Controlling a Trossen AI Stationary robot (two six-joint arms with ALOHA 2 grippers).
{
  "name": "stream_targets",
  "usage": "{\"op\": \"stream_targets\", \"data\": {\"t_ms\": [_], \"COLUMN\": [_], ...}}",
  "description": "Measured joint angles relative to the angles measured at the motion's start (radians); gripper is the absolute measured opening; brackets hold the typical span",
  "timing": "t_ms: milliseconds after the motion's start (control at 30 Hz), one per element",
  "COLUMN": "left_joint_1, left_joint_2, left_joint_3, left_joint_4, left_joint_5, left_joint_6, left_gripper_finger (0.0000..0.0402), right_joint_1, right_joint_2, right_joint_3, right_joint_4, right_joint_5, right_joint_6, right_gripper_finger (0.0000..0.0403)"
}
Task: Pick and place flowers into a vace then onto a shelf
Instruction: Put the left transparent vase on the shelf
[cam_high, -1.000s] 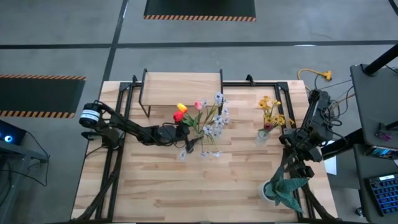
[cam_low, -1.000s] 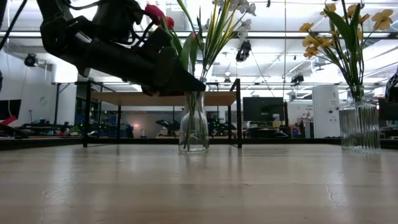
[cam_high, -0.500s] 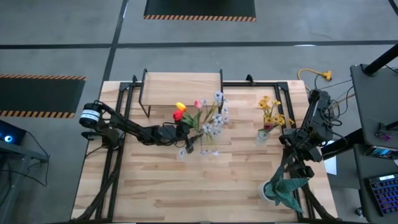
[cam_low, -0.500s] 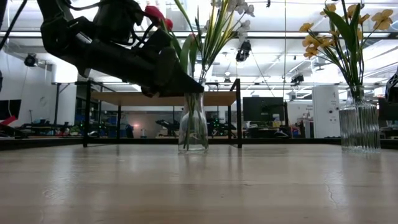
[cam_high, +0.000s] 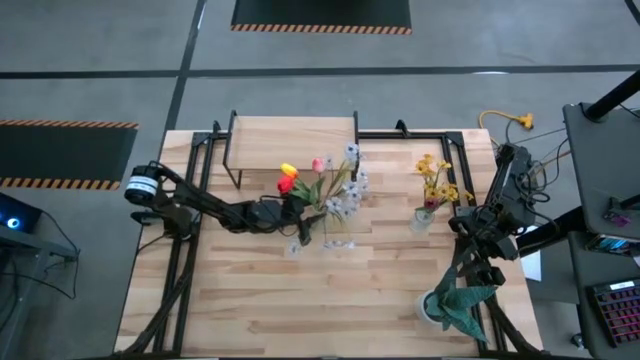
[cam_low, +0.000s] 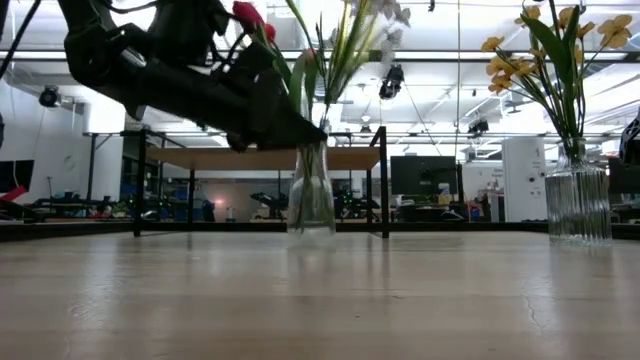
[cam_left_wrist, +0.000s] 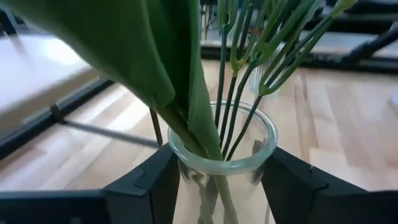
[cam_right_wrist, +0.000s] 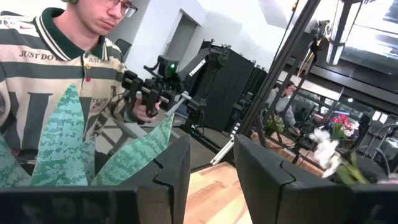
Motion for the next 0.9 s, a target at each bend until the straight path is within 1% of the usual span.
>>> {"op": "stream_targets", "data": {"t_ms": [133,233,333,433,567,667,767,900], "left_joint_1": [0.0,0.0,0.0,0.0,0.001,0.002,0.017,0.068], "left_joint_2": [-0.071,-0.157,-0.268,-0.382,-0.512,-0.582,-0.636,-0.691], "left_joint_3": [0.002,0.001,0.005,0.028,0.072,0.1,0.11,0.092], "left_joint_4": [-0.019,-0.073,-0.161,-0.3,-0.48,-0.567,-0.606,-0.612], "left_joint_5": [0.0,0.0,-0.001,-0.017,-0.144,-0.271,-0.397,-0.462], "left_joint_6": [0.0,0.0,0.0,0.004,0.028,0.068,0.091,0.115], "left_gripper_finger": [0.0178,0.0179,0.018,0.0181,0.0181,0.0182,0.0182,0.0182], "right_joint_1": [0.0,0.0,-0.001,-0.001,-0.001,0.0,0.0,0.0], "right_joint_2": [0.0,0.0,0.0,0.0,0.0,0.0,0.0,0.0], "right_joint_3": [0.0,0.0,0.0,0.0,0.0,0.0,0.0,0.0], "right_joint_4": [0.0,0.001,0.0,0.0,0.0,0.0,0.001,0.001], "right_joint_5": [0.0,0.0,0.0,0.003,0.019,0.019,0.019,0.019], "right_joint_6": [0.001,0.0,0.001,0.001,0.0,0.0,0.0,0.0], "right_gripper_finger": [0.0114,0.0114,0.0114,0.0114,0.0114,0.0114,0.0114,0.0114]}}
